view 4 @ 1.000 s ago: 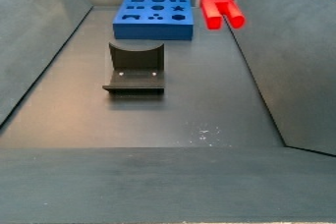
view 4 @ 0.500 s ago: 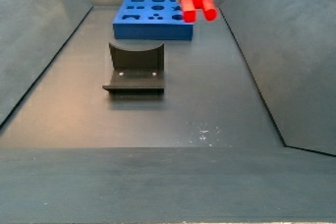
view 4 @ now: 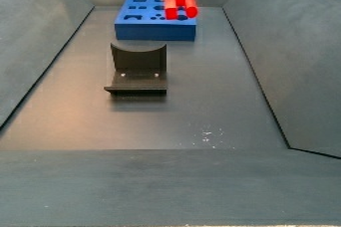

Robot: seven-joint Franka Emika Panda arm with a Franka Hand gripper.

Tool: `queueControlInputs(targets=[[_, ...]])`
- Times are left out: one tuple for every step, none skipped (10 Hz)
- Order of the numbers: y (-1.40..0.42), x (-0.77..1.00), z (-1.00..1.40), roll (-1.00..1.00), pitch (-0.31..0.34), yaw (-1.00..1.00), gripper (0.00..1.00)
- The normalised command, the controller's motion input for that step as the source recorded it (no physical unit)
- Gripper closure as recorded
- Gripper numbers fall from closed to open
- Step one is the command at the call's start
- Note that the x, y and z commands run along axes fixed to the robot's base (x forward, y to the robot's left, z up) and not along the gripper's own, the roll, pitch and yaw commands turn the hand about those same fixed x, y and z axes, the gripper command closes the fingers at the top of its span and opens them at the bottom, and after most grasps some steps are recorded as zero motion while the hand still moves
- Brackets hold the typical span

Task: Pick up the square-circle object. Move up. Rotate the square-circle object. Place the square-circle object on the fixture. Regrasp the square-circle object. Move to above the board. Insert the square-circle object.
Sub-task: Place the square-circle object on the fixture.

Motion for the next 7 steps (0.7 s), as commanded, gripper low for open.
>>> queueControlInputs(targets=[[-0.04,0.83,0.00,-0.01,0.166,0.04,1.00],[0.68,1.00,0.14,-1.00,-0.186,0.00,1.00],[0.72,1.00,0.15,-1.00,-0.182,0.00,1.00],[0.58,0.89,0.08,-1.00,-0.163,-0.01,1.00],[0.39,0.78,0.03,-1.00,-0.144,-0.01,1.00],[0.19,0.69,0.02,-1.00,-0.122,0.00,1.00],[0.07,0.56,0.01,-1.00,-0.077,0.00,1.00]])
